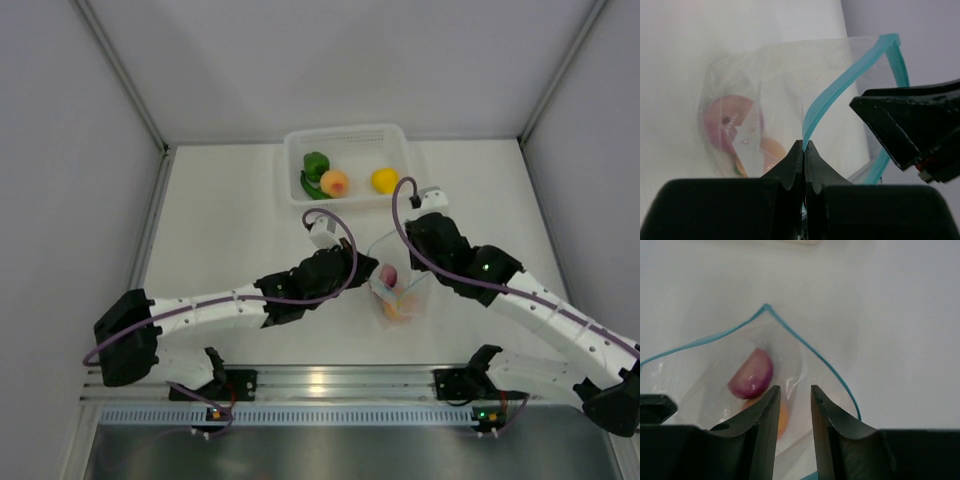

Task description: Open the zip-top bag and remove the fake food

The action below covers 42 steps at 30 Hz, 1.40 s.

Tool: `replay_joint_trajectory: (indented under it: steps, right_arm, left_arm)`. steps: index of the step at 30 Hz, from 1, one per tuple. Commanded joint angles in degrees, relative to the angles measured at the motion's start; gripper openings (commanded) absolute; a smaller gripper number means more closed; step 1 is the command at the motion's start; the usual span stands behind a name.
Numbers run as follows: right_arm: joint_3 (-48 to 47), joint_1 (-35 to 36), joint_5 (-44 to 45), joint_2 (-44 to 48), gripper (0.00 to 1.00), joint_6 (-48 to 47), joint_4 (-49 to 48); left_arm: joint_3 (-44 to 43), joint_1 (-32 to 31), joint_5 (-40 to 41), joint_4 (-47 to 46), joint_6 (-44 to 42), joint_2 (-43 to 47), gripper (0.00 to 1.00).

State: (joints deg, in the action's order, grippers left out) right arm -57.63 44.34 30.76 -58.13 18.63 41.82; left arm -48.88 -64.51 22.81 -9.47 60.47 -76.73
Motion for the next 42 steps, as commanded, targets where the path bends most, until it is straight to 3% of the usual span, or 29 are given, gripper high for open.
replay_joint_trajectory:
  steps: [1,7,11,19,23,26,34,42]
  right_arm:
    - [0.67,4.17,-6.24,0.56,0.32,0.96,-3.85]
    - [3.39,8.83,-5.46,-0.32,0.29,7.8,-9.02]
    - [3.23,10.41,1.21,-3.82,0.29,12.11,-9.31]
    - [4.89,10.24,5.97,-13.93,0.32,17.48,-13.78]
    - [7.87,8.75,8.26,-14.56,0.32,20.39,-17.73]
    - [10.77,7.17,6.51,-14.73,0.31,20.04,-22.3]
    - [11.92,6.64,5.36,-20.26,0.34,18.55,-21.87]
    - [16.66,6.64,-7.46,-17.21,0.42,17.58,-28.28]
  left_arm:
    - [1.6,0.26,2.76,-2.3,2.63,-0.96,0.0]
    - [2.83,0.26,4.0,-2.39,4.13,0.0,0.0]
    - [3.0,0.26,3.74,-2.39,4.4,0.61,0.0]
    - [3.62,-0.35,2.51,-2.48,5.36,1.49,0.0]
    - [3.88,-0.79,1.8,-2.65,5.19,2.11,0.0]
    - [4.23,-1.32,1.71,-2.74,5.19,2.99,0.0]
    - [4.67,-1.76,2.5,-2.83,4.4,5.01,0.0]
    - [4.76,-1.76,4.17,-2.83,2.9,5.36,0.0]
